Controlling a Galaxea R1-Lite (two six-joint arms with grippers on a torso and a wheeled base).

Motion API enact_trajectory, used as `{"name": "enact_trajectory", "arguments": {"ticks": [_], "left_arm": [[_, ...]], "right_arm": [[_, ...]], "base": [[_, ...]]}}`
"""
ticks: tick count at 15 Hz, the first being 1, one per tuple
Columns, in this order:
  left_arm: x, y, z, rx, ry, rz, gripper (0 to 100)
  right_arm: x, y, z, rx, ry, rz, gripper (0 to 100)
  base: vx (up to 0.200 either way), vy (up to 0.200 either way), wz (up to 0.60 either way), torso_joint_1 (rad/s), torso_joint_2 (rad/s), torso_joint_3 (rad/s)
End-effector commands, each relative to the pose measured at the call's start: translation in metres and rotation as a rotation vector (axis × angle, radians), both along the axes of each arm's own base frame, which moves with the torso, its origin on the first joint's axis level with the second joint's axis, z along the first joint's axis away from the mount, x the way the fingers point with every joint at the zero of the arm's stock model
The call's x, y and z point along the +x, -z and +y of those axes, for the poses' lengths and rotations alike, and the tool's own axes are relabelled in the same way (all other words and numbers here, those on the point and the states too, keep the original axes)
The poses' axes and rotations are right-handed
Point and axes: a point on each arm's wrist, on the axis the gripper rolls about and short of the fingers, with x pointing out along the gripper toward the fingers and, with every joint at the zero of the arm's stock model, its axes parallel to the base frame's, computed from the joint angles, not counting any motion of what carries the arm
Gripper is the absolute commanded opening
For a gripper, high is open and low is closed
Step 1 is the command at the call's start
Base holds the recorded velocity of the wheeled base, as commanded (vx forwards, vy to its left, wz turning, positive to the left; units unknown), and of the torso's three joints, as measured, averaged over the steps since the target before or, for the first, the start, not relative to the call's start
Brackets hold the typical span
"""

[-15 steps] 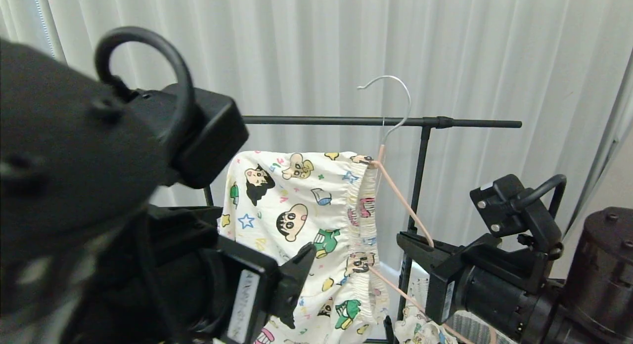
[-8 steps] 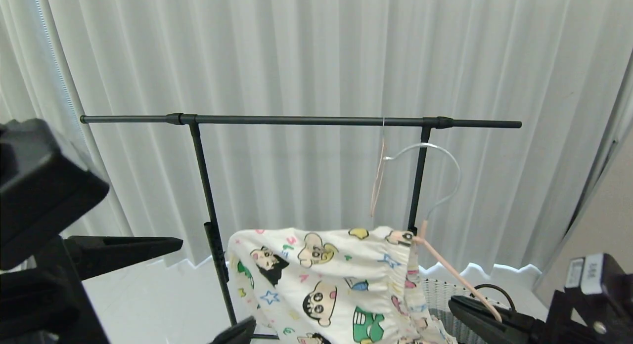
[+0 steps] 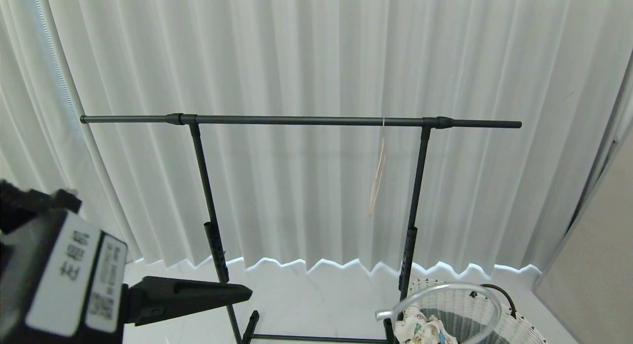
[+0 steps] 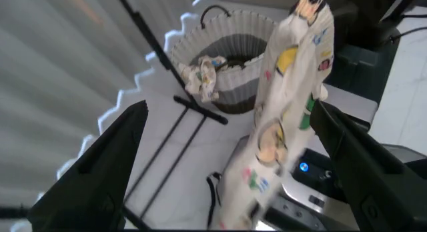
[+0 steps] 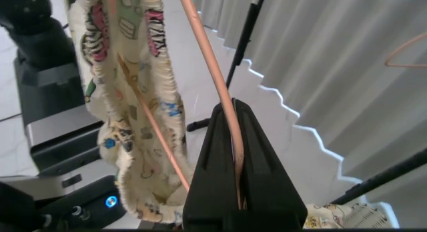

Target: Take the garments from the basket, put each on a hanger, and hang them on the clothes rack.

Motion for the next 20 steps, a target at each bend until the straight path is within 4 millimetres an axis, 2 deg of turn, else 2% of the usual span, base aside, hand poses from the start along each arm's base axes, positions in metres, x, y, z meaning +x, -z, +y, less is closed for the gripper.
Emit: {"name": "enact_trajectory", "arguments": {"ticks": [1,4,8,10,14,15,20], "left_arm": [[0.002,0.019,-0.009,0.05,0.05,-0.007,100],[-0.001,0.028,-0.015,0.082,0.133,0.015,100],[0.004,0.04,-0.028,0.134,0.13,0.042,100],[0.005,0.048,-0.03,0.161,0.131,0.057,100],[0.005,0.051,-0.03,0.166,0.126,0.061,100],[0.005,0.051,-0.03,0.166,0.124,0.064,0],[0.005,0.051,-0.029,0.165,0.123,0.065,0]], "right_arm": [[-0.003,0.0,0.0,0.001,-0.027,0.001,0],[-0.005,0.0,0.001,0.001,-0.04,0.001,0],[-0.005,0.0,0.0,0.003,-0.039,0.005,0],[-0.005,0.0,0.001,0.005,-0.038,0.007,0],[-0.005,-0.002,0.001,0.012,-0.038,0.005,0],[-0.005,-0.002,0.0,0.016,-0.038,0.006,0],[-0.005,-0.003,0.0,0.021,-0.037,0.006,0]], "base": [[0.0,0.0,0.0,0.0,0.0,0.0],[0.0,0.0,0.0,0.0,0.0,0.0],[0.0,0.0,0.0,0.0,0.0,0.0],[0.0,0.0,0.0,0.0,0.0,0.0],[0.0,0.0,0.0,0.0,0.0,0.0],[0.0,0.0,0.0,0.0,0.0,0.0],[0.0,0.0,0.0,0.0,0.0,0.0]]}}
